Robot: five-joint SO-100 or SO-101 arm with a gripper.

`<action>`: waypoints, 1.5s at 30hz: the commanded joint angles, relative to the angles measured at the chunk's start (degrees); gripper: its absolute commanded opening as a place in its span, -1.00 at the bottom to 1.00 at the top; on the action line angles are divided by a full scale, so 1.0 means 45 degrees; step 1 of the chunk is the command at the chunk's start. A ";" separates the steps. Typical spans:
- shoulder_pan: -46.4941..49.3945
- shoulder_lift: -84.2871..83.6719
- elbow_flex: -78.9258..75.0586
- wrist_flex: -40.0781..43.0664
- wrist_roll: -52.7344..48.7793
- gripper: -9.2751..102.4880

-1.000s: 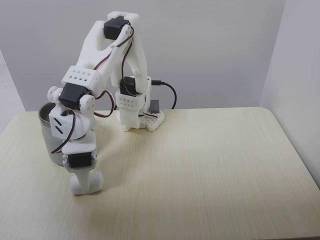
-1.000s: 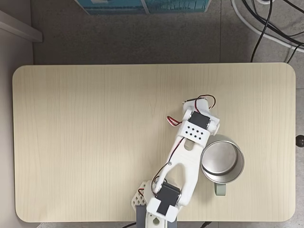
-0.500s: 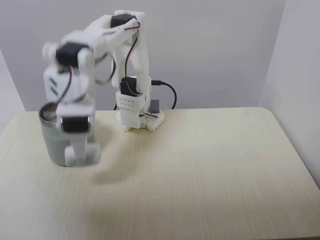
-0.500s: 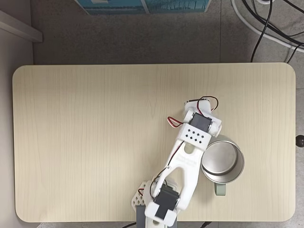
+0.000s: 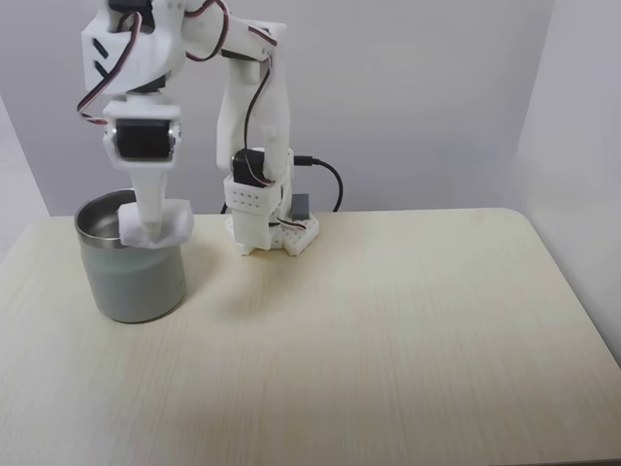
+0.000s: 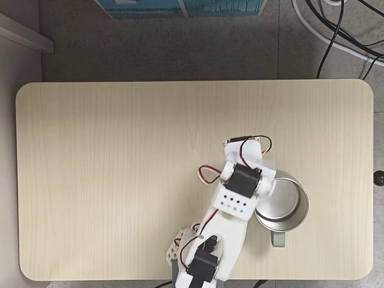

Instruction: Grasp a dressing and put it in the cup.

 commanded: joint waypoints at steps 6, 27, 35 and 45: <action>0.2227 -0.2051 -0.0391 0.0488 -0.2109 -0.84; 0.6660 -0.5449 -0.6875 -0.2578 -0.6953 -0.84; 0.6914 -0.5352 -0.7676 -0.3477 -0.7109 -0.84; 0.7246 -0.6250 -0.8008 -0.3398 -0.7656 -0.27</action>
